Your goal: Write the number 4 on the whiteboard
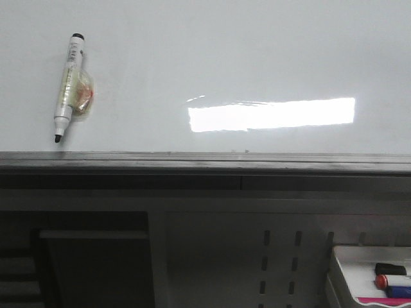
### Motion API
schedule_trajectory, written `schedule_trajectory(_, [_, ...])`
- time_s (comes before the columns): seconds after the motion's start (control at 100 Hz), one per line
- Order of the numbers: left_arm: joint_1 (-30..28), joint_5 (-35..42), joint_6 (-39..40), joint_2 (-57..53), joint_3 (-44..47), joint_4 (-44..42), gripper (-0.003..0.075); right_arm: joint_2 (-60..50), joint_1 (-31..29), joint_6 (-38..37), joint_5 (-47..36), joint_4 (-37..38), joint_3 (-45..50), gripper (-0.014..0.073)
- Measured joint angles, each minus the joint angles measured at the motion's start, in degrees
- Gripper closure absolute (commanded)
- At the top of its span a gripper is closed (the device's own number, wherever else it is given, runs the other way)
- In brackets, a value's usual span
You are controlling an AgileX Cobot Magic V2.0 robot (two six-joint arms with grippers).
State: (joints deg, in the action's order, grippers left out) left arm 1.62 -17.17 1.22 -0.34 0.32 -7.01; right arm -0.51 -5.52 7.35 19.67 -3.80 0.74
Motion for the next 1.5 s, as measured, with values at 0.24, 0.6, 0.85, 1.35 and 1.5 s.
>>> schedule_trajectory(0.24, [0.0,2.4,0.0,0.0,0.0,-0.4,0.0741,0.0,0.0,0.0,-4.7,-10.0,0.1,0.0658])
schedule_trajectory(0.6, [0.0,5.8,0.0,1.9,-3.1,3.5,0.0741,0.0,0.0,0.0,-9.6,-12.8,0.1,0.0658])
schedule_trajectory(0.85, [0.0,-0.8,0.0,13.7,-14.0,3.4,0.0740,8.8,0.0,0.5,-2.6,-11.5,-8.2,0.0658])
schedule_trajectory(1.35, [0.0,10.6,0.0,27.2,-16.1,6.5,0.0208,23.8,0.0,3.6,7.7,-7.2,-20.3,0.0658])
schedule_trajectory(1.5, [1.9,19.5,0.0,33.4,-15.6,9.5,0.0208,23.8,0.0,3.6,7.7,-7.2,-19.4,0.0658])
